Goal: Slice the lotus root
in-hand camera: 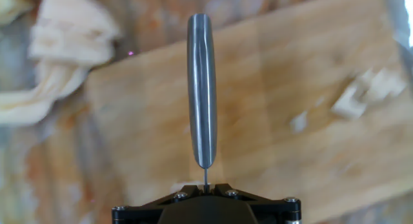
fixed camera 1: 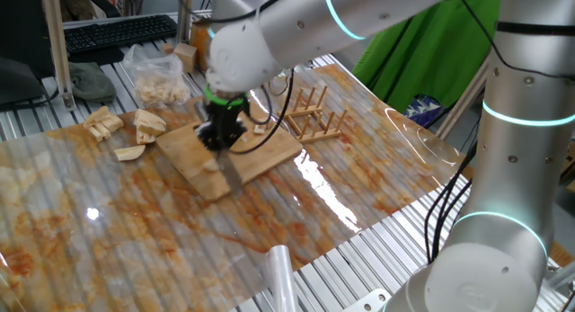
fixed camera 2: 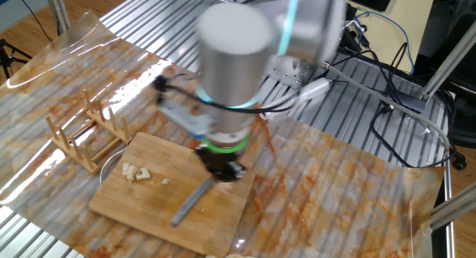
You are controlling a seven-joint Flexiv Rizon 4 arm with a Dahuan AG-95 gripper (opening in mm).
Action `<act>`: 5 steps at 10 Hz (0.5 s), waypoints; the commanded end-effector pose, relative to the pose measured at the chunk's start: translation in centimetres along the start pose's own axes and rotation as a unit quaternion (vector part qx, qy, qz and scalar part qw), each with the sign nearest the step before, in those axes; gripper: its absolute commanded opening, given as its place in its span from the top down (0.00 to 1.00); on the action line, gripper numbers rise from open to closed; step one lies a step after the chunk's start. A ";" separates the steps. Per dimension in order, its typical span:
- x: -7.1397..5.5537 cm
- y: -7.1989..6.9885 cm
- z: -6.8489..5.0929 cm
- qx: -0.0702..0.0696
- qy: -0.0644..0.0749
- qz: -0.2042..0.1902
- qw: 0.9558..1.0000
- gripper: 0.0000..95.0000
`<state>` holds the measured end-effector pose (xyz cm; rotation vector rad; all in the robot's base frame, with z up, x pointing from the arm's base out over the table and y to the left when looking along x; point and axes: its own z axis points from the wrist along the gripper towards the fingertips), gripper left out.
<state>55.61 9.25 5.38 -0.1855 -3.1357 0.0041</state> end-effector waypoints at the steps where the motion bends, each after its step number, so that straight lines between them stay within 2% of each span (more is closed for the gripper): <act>1: 0.5 0.7 -0.3 0.003 -0.004 -0.002 1.000 1.00; 2: 0.4 0.7 -0.4 0.003 -0.013 -0.001 1.000 1.00; 3: 0.1 0.7 -0.5 0.006 -0.016 -0.002 1.000 1.00; 5: -0.2 0.5 -1.2 0.009 -0.012 -0.003 1.000 1.00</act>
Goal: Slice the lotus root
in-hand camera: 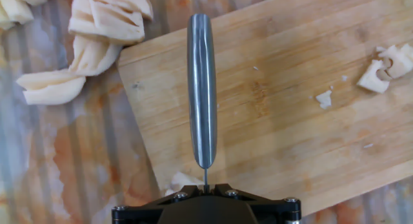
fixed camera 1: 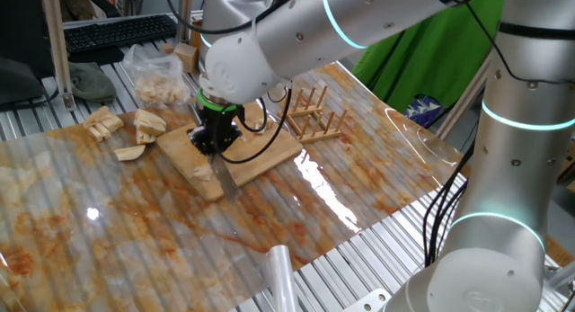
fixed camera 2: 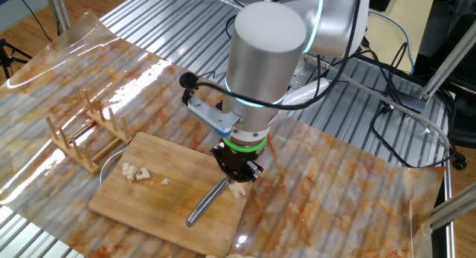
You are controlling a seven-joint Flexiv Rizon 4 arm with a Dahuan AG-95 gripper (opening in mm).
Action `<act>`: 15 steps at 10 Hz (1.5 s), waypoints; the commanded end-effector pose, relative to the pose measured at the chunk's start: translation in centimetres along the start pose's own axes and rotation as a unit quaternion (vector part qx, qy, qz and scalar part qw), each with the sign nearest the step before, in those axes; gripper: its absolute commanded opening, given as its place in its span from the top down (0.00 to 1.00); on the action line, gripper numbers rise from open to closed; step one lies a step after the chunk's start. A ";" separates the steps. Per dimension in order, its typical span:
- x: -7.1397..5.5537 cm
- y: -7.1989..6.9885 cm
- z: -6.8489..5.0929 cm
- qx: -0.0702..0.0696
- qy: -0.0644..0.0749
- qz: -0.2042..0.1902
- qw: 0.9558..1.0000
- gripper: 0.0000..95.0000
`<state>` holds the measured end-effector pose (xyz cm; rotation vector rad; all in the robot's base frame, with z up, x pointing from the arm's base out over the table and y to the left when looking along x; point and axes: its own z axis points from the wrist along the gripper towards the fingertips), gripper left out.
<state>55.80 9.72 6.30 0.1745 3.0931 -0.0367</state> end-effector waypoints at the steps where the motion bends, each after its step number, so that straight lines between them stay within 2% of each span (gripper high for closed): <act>1: -0.1 0.0 -0.4 0.000 0.013 0.000 1.000 1.00; 4: 0.1 0.1 -0.6 -0.003 0.016 0.012 1.000 1.00; 5: 0.2 0.3 -0.6 -0.010 0.017 0.020 1.000 1.00; 7: 0.4 0.9 -0.8 -0.013 0.018 0.029 0.999 1.00; 8: 0.5 1.3 -0.8 -0.021 0.017 0.032 0.999 1.00; 9: 0.5 1.8 -0.6 -0.025 0.010 0.026 0.999 1.00; 11: 0.2 3.4 -0.1 -0.041 0.013 0.041 0.998 1.00; 12: 0.1 4.0 0.1 -0.042 0.012 0.045 0.998 1.00; 13: 0.0 4.3 0.4 -0.041 0.008 0.044 0.998 1.00; 15: -0.3 4.6 1.4 -0.049 0.004 0.043 0.998 1.00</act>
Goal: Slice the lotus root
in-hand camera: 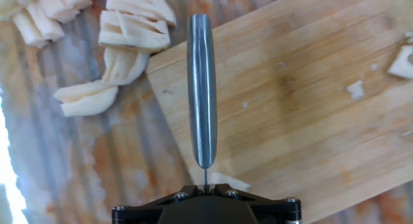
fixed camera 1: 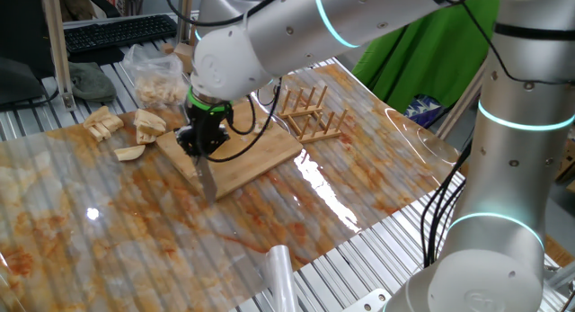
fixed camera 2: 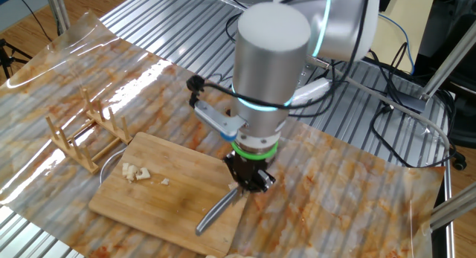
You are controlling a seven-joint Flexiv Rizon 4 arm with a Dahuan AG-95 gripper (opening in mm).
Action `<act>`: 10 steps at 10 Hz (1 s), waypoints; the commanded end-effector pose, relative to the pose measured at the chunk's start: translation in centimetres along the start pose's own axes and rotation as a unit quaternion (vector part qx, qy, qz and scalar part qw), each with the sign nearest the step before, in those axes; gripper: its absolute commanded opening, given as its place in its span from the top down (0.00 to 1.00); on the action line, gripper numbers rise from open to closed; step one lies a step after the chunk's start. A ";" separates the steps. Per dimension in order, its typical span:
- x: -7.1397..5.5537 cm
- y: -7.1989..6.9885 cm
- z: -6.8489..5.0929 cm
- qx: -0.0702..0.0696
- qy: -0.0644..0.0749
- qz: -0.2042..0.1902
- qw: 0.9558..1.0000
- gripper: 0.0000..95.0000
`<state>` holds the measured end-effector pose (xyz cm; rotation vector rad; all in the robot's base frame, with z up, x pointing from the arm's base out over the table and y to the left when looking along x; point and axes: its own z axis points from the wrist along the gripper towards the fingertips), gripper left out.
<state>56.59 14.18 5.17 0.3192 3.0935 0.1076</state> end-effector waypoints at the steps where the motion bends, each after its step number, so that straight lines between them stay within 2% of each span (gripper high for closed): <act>1: -0.1 0.0 0.6 -0.002 -0.011 -0.008 1.000 1.00; 2: -0.3 0.0 1.0 0.012 -0.015 -0.024 1.000 1.00; 5: -0.8 -0.4 1.6 0.031 -0.017 -0.067 0.997 1.00; 8: -1.4 -1.0 1.9 0.036 -0.008 -0.097 0.995 1.00; 9: -1.6 -1.2 1.3 0.034 -0.001 -0.101 0.994 1.00; 10: -1.8 -1.5 1.1 0.034 0.000 -0.103 0.994 1.00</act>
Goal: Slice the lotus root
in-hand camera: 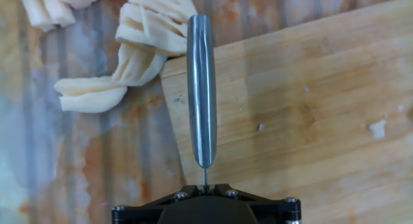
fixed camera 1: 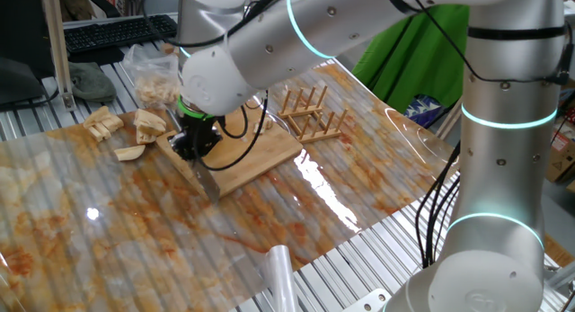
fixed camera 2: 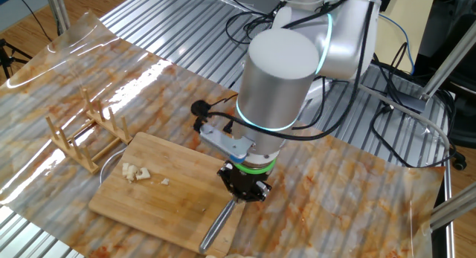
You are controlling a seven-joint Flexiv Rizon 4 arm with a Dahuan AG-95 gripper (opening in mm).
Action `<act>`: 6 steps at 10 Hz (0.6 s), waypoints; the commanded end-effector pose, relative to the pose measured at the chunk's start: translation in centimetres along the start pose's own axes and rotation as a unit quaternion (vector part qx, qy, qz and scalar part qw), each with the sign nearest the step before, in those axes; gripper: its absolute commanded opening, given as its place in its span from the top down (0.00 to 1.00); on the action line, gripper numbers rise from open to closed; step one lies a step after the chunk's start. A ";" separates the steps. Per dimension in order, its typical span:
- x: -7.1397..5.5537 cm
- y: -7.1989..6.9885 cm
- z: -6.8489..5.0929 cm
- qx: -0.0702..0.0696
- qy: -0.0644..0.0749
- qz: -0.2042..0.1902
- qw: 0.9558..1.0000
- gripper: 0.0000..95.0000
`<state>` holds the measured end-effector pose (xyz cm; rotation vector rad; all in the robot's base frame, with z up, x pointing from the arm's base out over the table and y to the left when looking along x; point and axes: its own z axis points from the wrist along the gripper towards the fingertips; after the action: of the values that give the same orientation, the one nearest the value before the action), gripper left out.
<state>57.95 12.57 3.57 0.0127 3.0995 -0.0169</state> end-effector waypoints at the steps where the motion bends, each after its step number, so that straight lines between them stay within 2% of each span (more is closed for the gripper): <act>1: -0.5 -0.9 -0.4 -0.004 0.004 -0.011 1.000 1.00; 3: -1.3 -2.5 -0.2 -0.007 0.002 -0.026 1.000 1.00; 6: -1.9 -3.6 -0.1 -0.006 -0.002 -0.037 0.999 1.00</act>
<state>59.98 8.90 3.80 -0.1062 3.0947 -0.0005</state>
